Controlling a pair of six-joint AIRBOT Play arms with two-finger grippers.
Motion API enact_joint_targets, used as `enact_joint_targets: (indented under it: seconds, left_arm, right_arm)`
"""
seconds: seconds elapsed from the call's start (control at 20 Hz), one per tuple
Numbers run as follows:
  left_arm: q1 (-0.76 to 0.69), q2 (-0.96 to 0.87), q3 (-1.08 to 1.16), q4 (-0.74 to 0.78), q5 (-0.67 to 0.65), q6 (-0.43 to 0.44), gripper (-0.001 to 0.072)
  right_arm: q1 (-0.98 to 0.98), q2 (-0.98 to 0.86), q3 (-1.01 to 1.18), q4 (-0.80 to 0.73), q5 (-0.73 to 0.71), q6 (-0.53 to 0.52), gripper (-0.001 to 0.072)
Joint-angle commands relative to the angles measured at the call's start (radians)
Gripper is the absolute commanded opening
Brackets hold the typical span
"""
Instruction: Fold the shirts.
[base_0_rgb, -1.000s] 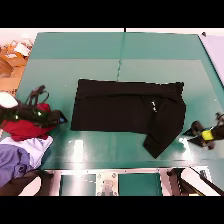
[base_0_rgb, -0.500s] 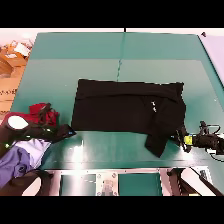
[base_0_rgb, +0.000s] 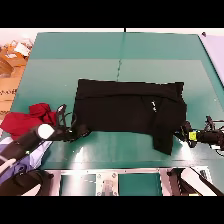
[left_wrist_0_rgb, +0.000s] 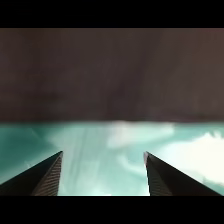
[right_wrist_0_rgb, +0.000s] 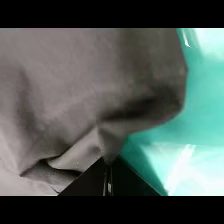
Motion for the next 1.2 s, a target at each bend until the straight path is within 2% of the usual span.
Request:
enact_joint_targets:
  seconds: [0.0, 0.05, 0.1, 0.15, 0.2, 0.25, 0.3, 0.4, 0.5, 0.75, 0.9, 1.15]
  left_arm:
    - [-0.072, -0.134, 0.033, -0.018, 0.222, -0.073, 0.0573]
    - [-0.072, -0.159, 0.056, -0.013, 0.222, -0.063, 0.0490]
    - [-0.072, -0.170, 0.076, -0.001, 0.221, -0.042, 0.0294]
    - [-0.069, -0.172, 0.089, 0.034, 0.217, -0.038, 0.0231]
    - [-0.063, -0.171, 0.097, 0.064, 0.206, -0.042, 0.0228]
    - [-0.046, -0.171, 0.105, 0.074, 0.163, -0.039, 0.0058]
    - [-0.019, -0.171, 0.115, 0.108, 0.092, -0.022, 0.0025]
    - [0.046, -0.170, 0.143, 0.180, -0.056, 0.009, 0.0025]
    - [0.098, -0.163, 0.186, 0.242, -0.188, 0.065, 0.0024]
    - [0.118, -0.133, 0.331, 0.406, -0.431, 0.122, 0.0024]
    - [0.118, -0.134, 0.384, 0.413, -0.474, 0.161, 0.0025]
    - [0.118, -0.150, 0.508, 0.407, -0.479, 0.222, 0.0025]
  right_arm:
    - [0.017, 0.001, 0.008, 0.023, -0.008, -0.001, 0.0019]
    - [0.025, 0.001, 0.008, 0.023, -0.011, -0.001, 0.0019]
    - [0.029, 0.001, 0.009, 0.023, -0.013, -0.001, 0.0019]
    - [0.029, 0.001, 0.009, 0.023, -0.013, -0.001, 0.0019]
    - [0.029, 0.001, 0.009, 0.023, -0.013, -0.001, 0.0019]
    - [0.029, 0.001, 0.011, 0.020, -0.013, -0.001, 0.0019]
    - [0.028, 0.001, 0.017, 0.010, -0.010, -0.001, 0.0019]
    - [0.028, 0.001, 0.038, -0.035, 0.005, 0.003, 0.0018]
    - [0.028, 0.001, 0.067, -0.102, 0.046, 0.055, 0.0018]
    - [0.028, 0.002, 0.187, -0.284, 0.211, 0.155, 0.0018]
    - [0.028, 0.009, 0.272, -0.287, 0.299, 0.169, 0.0018]
    - [0.066, 0.023, 0.408, -0.116, 0.341, 0.164, 0.0018]
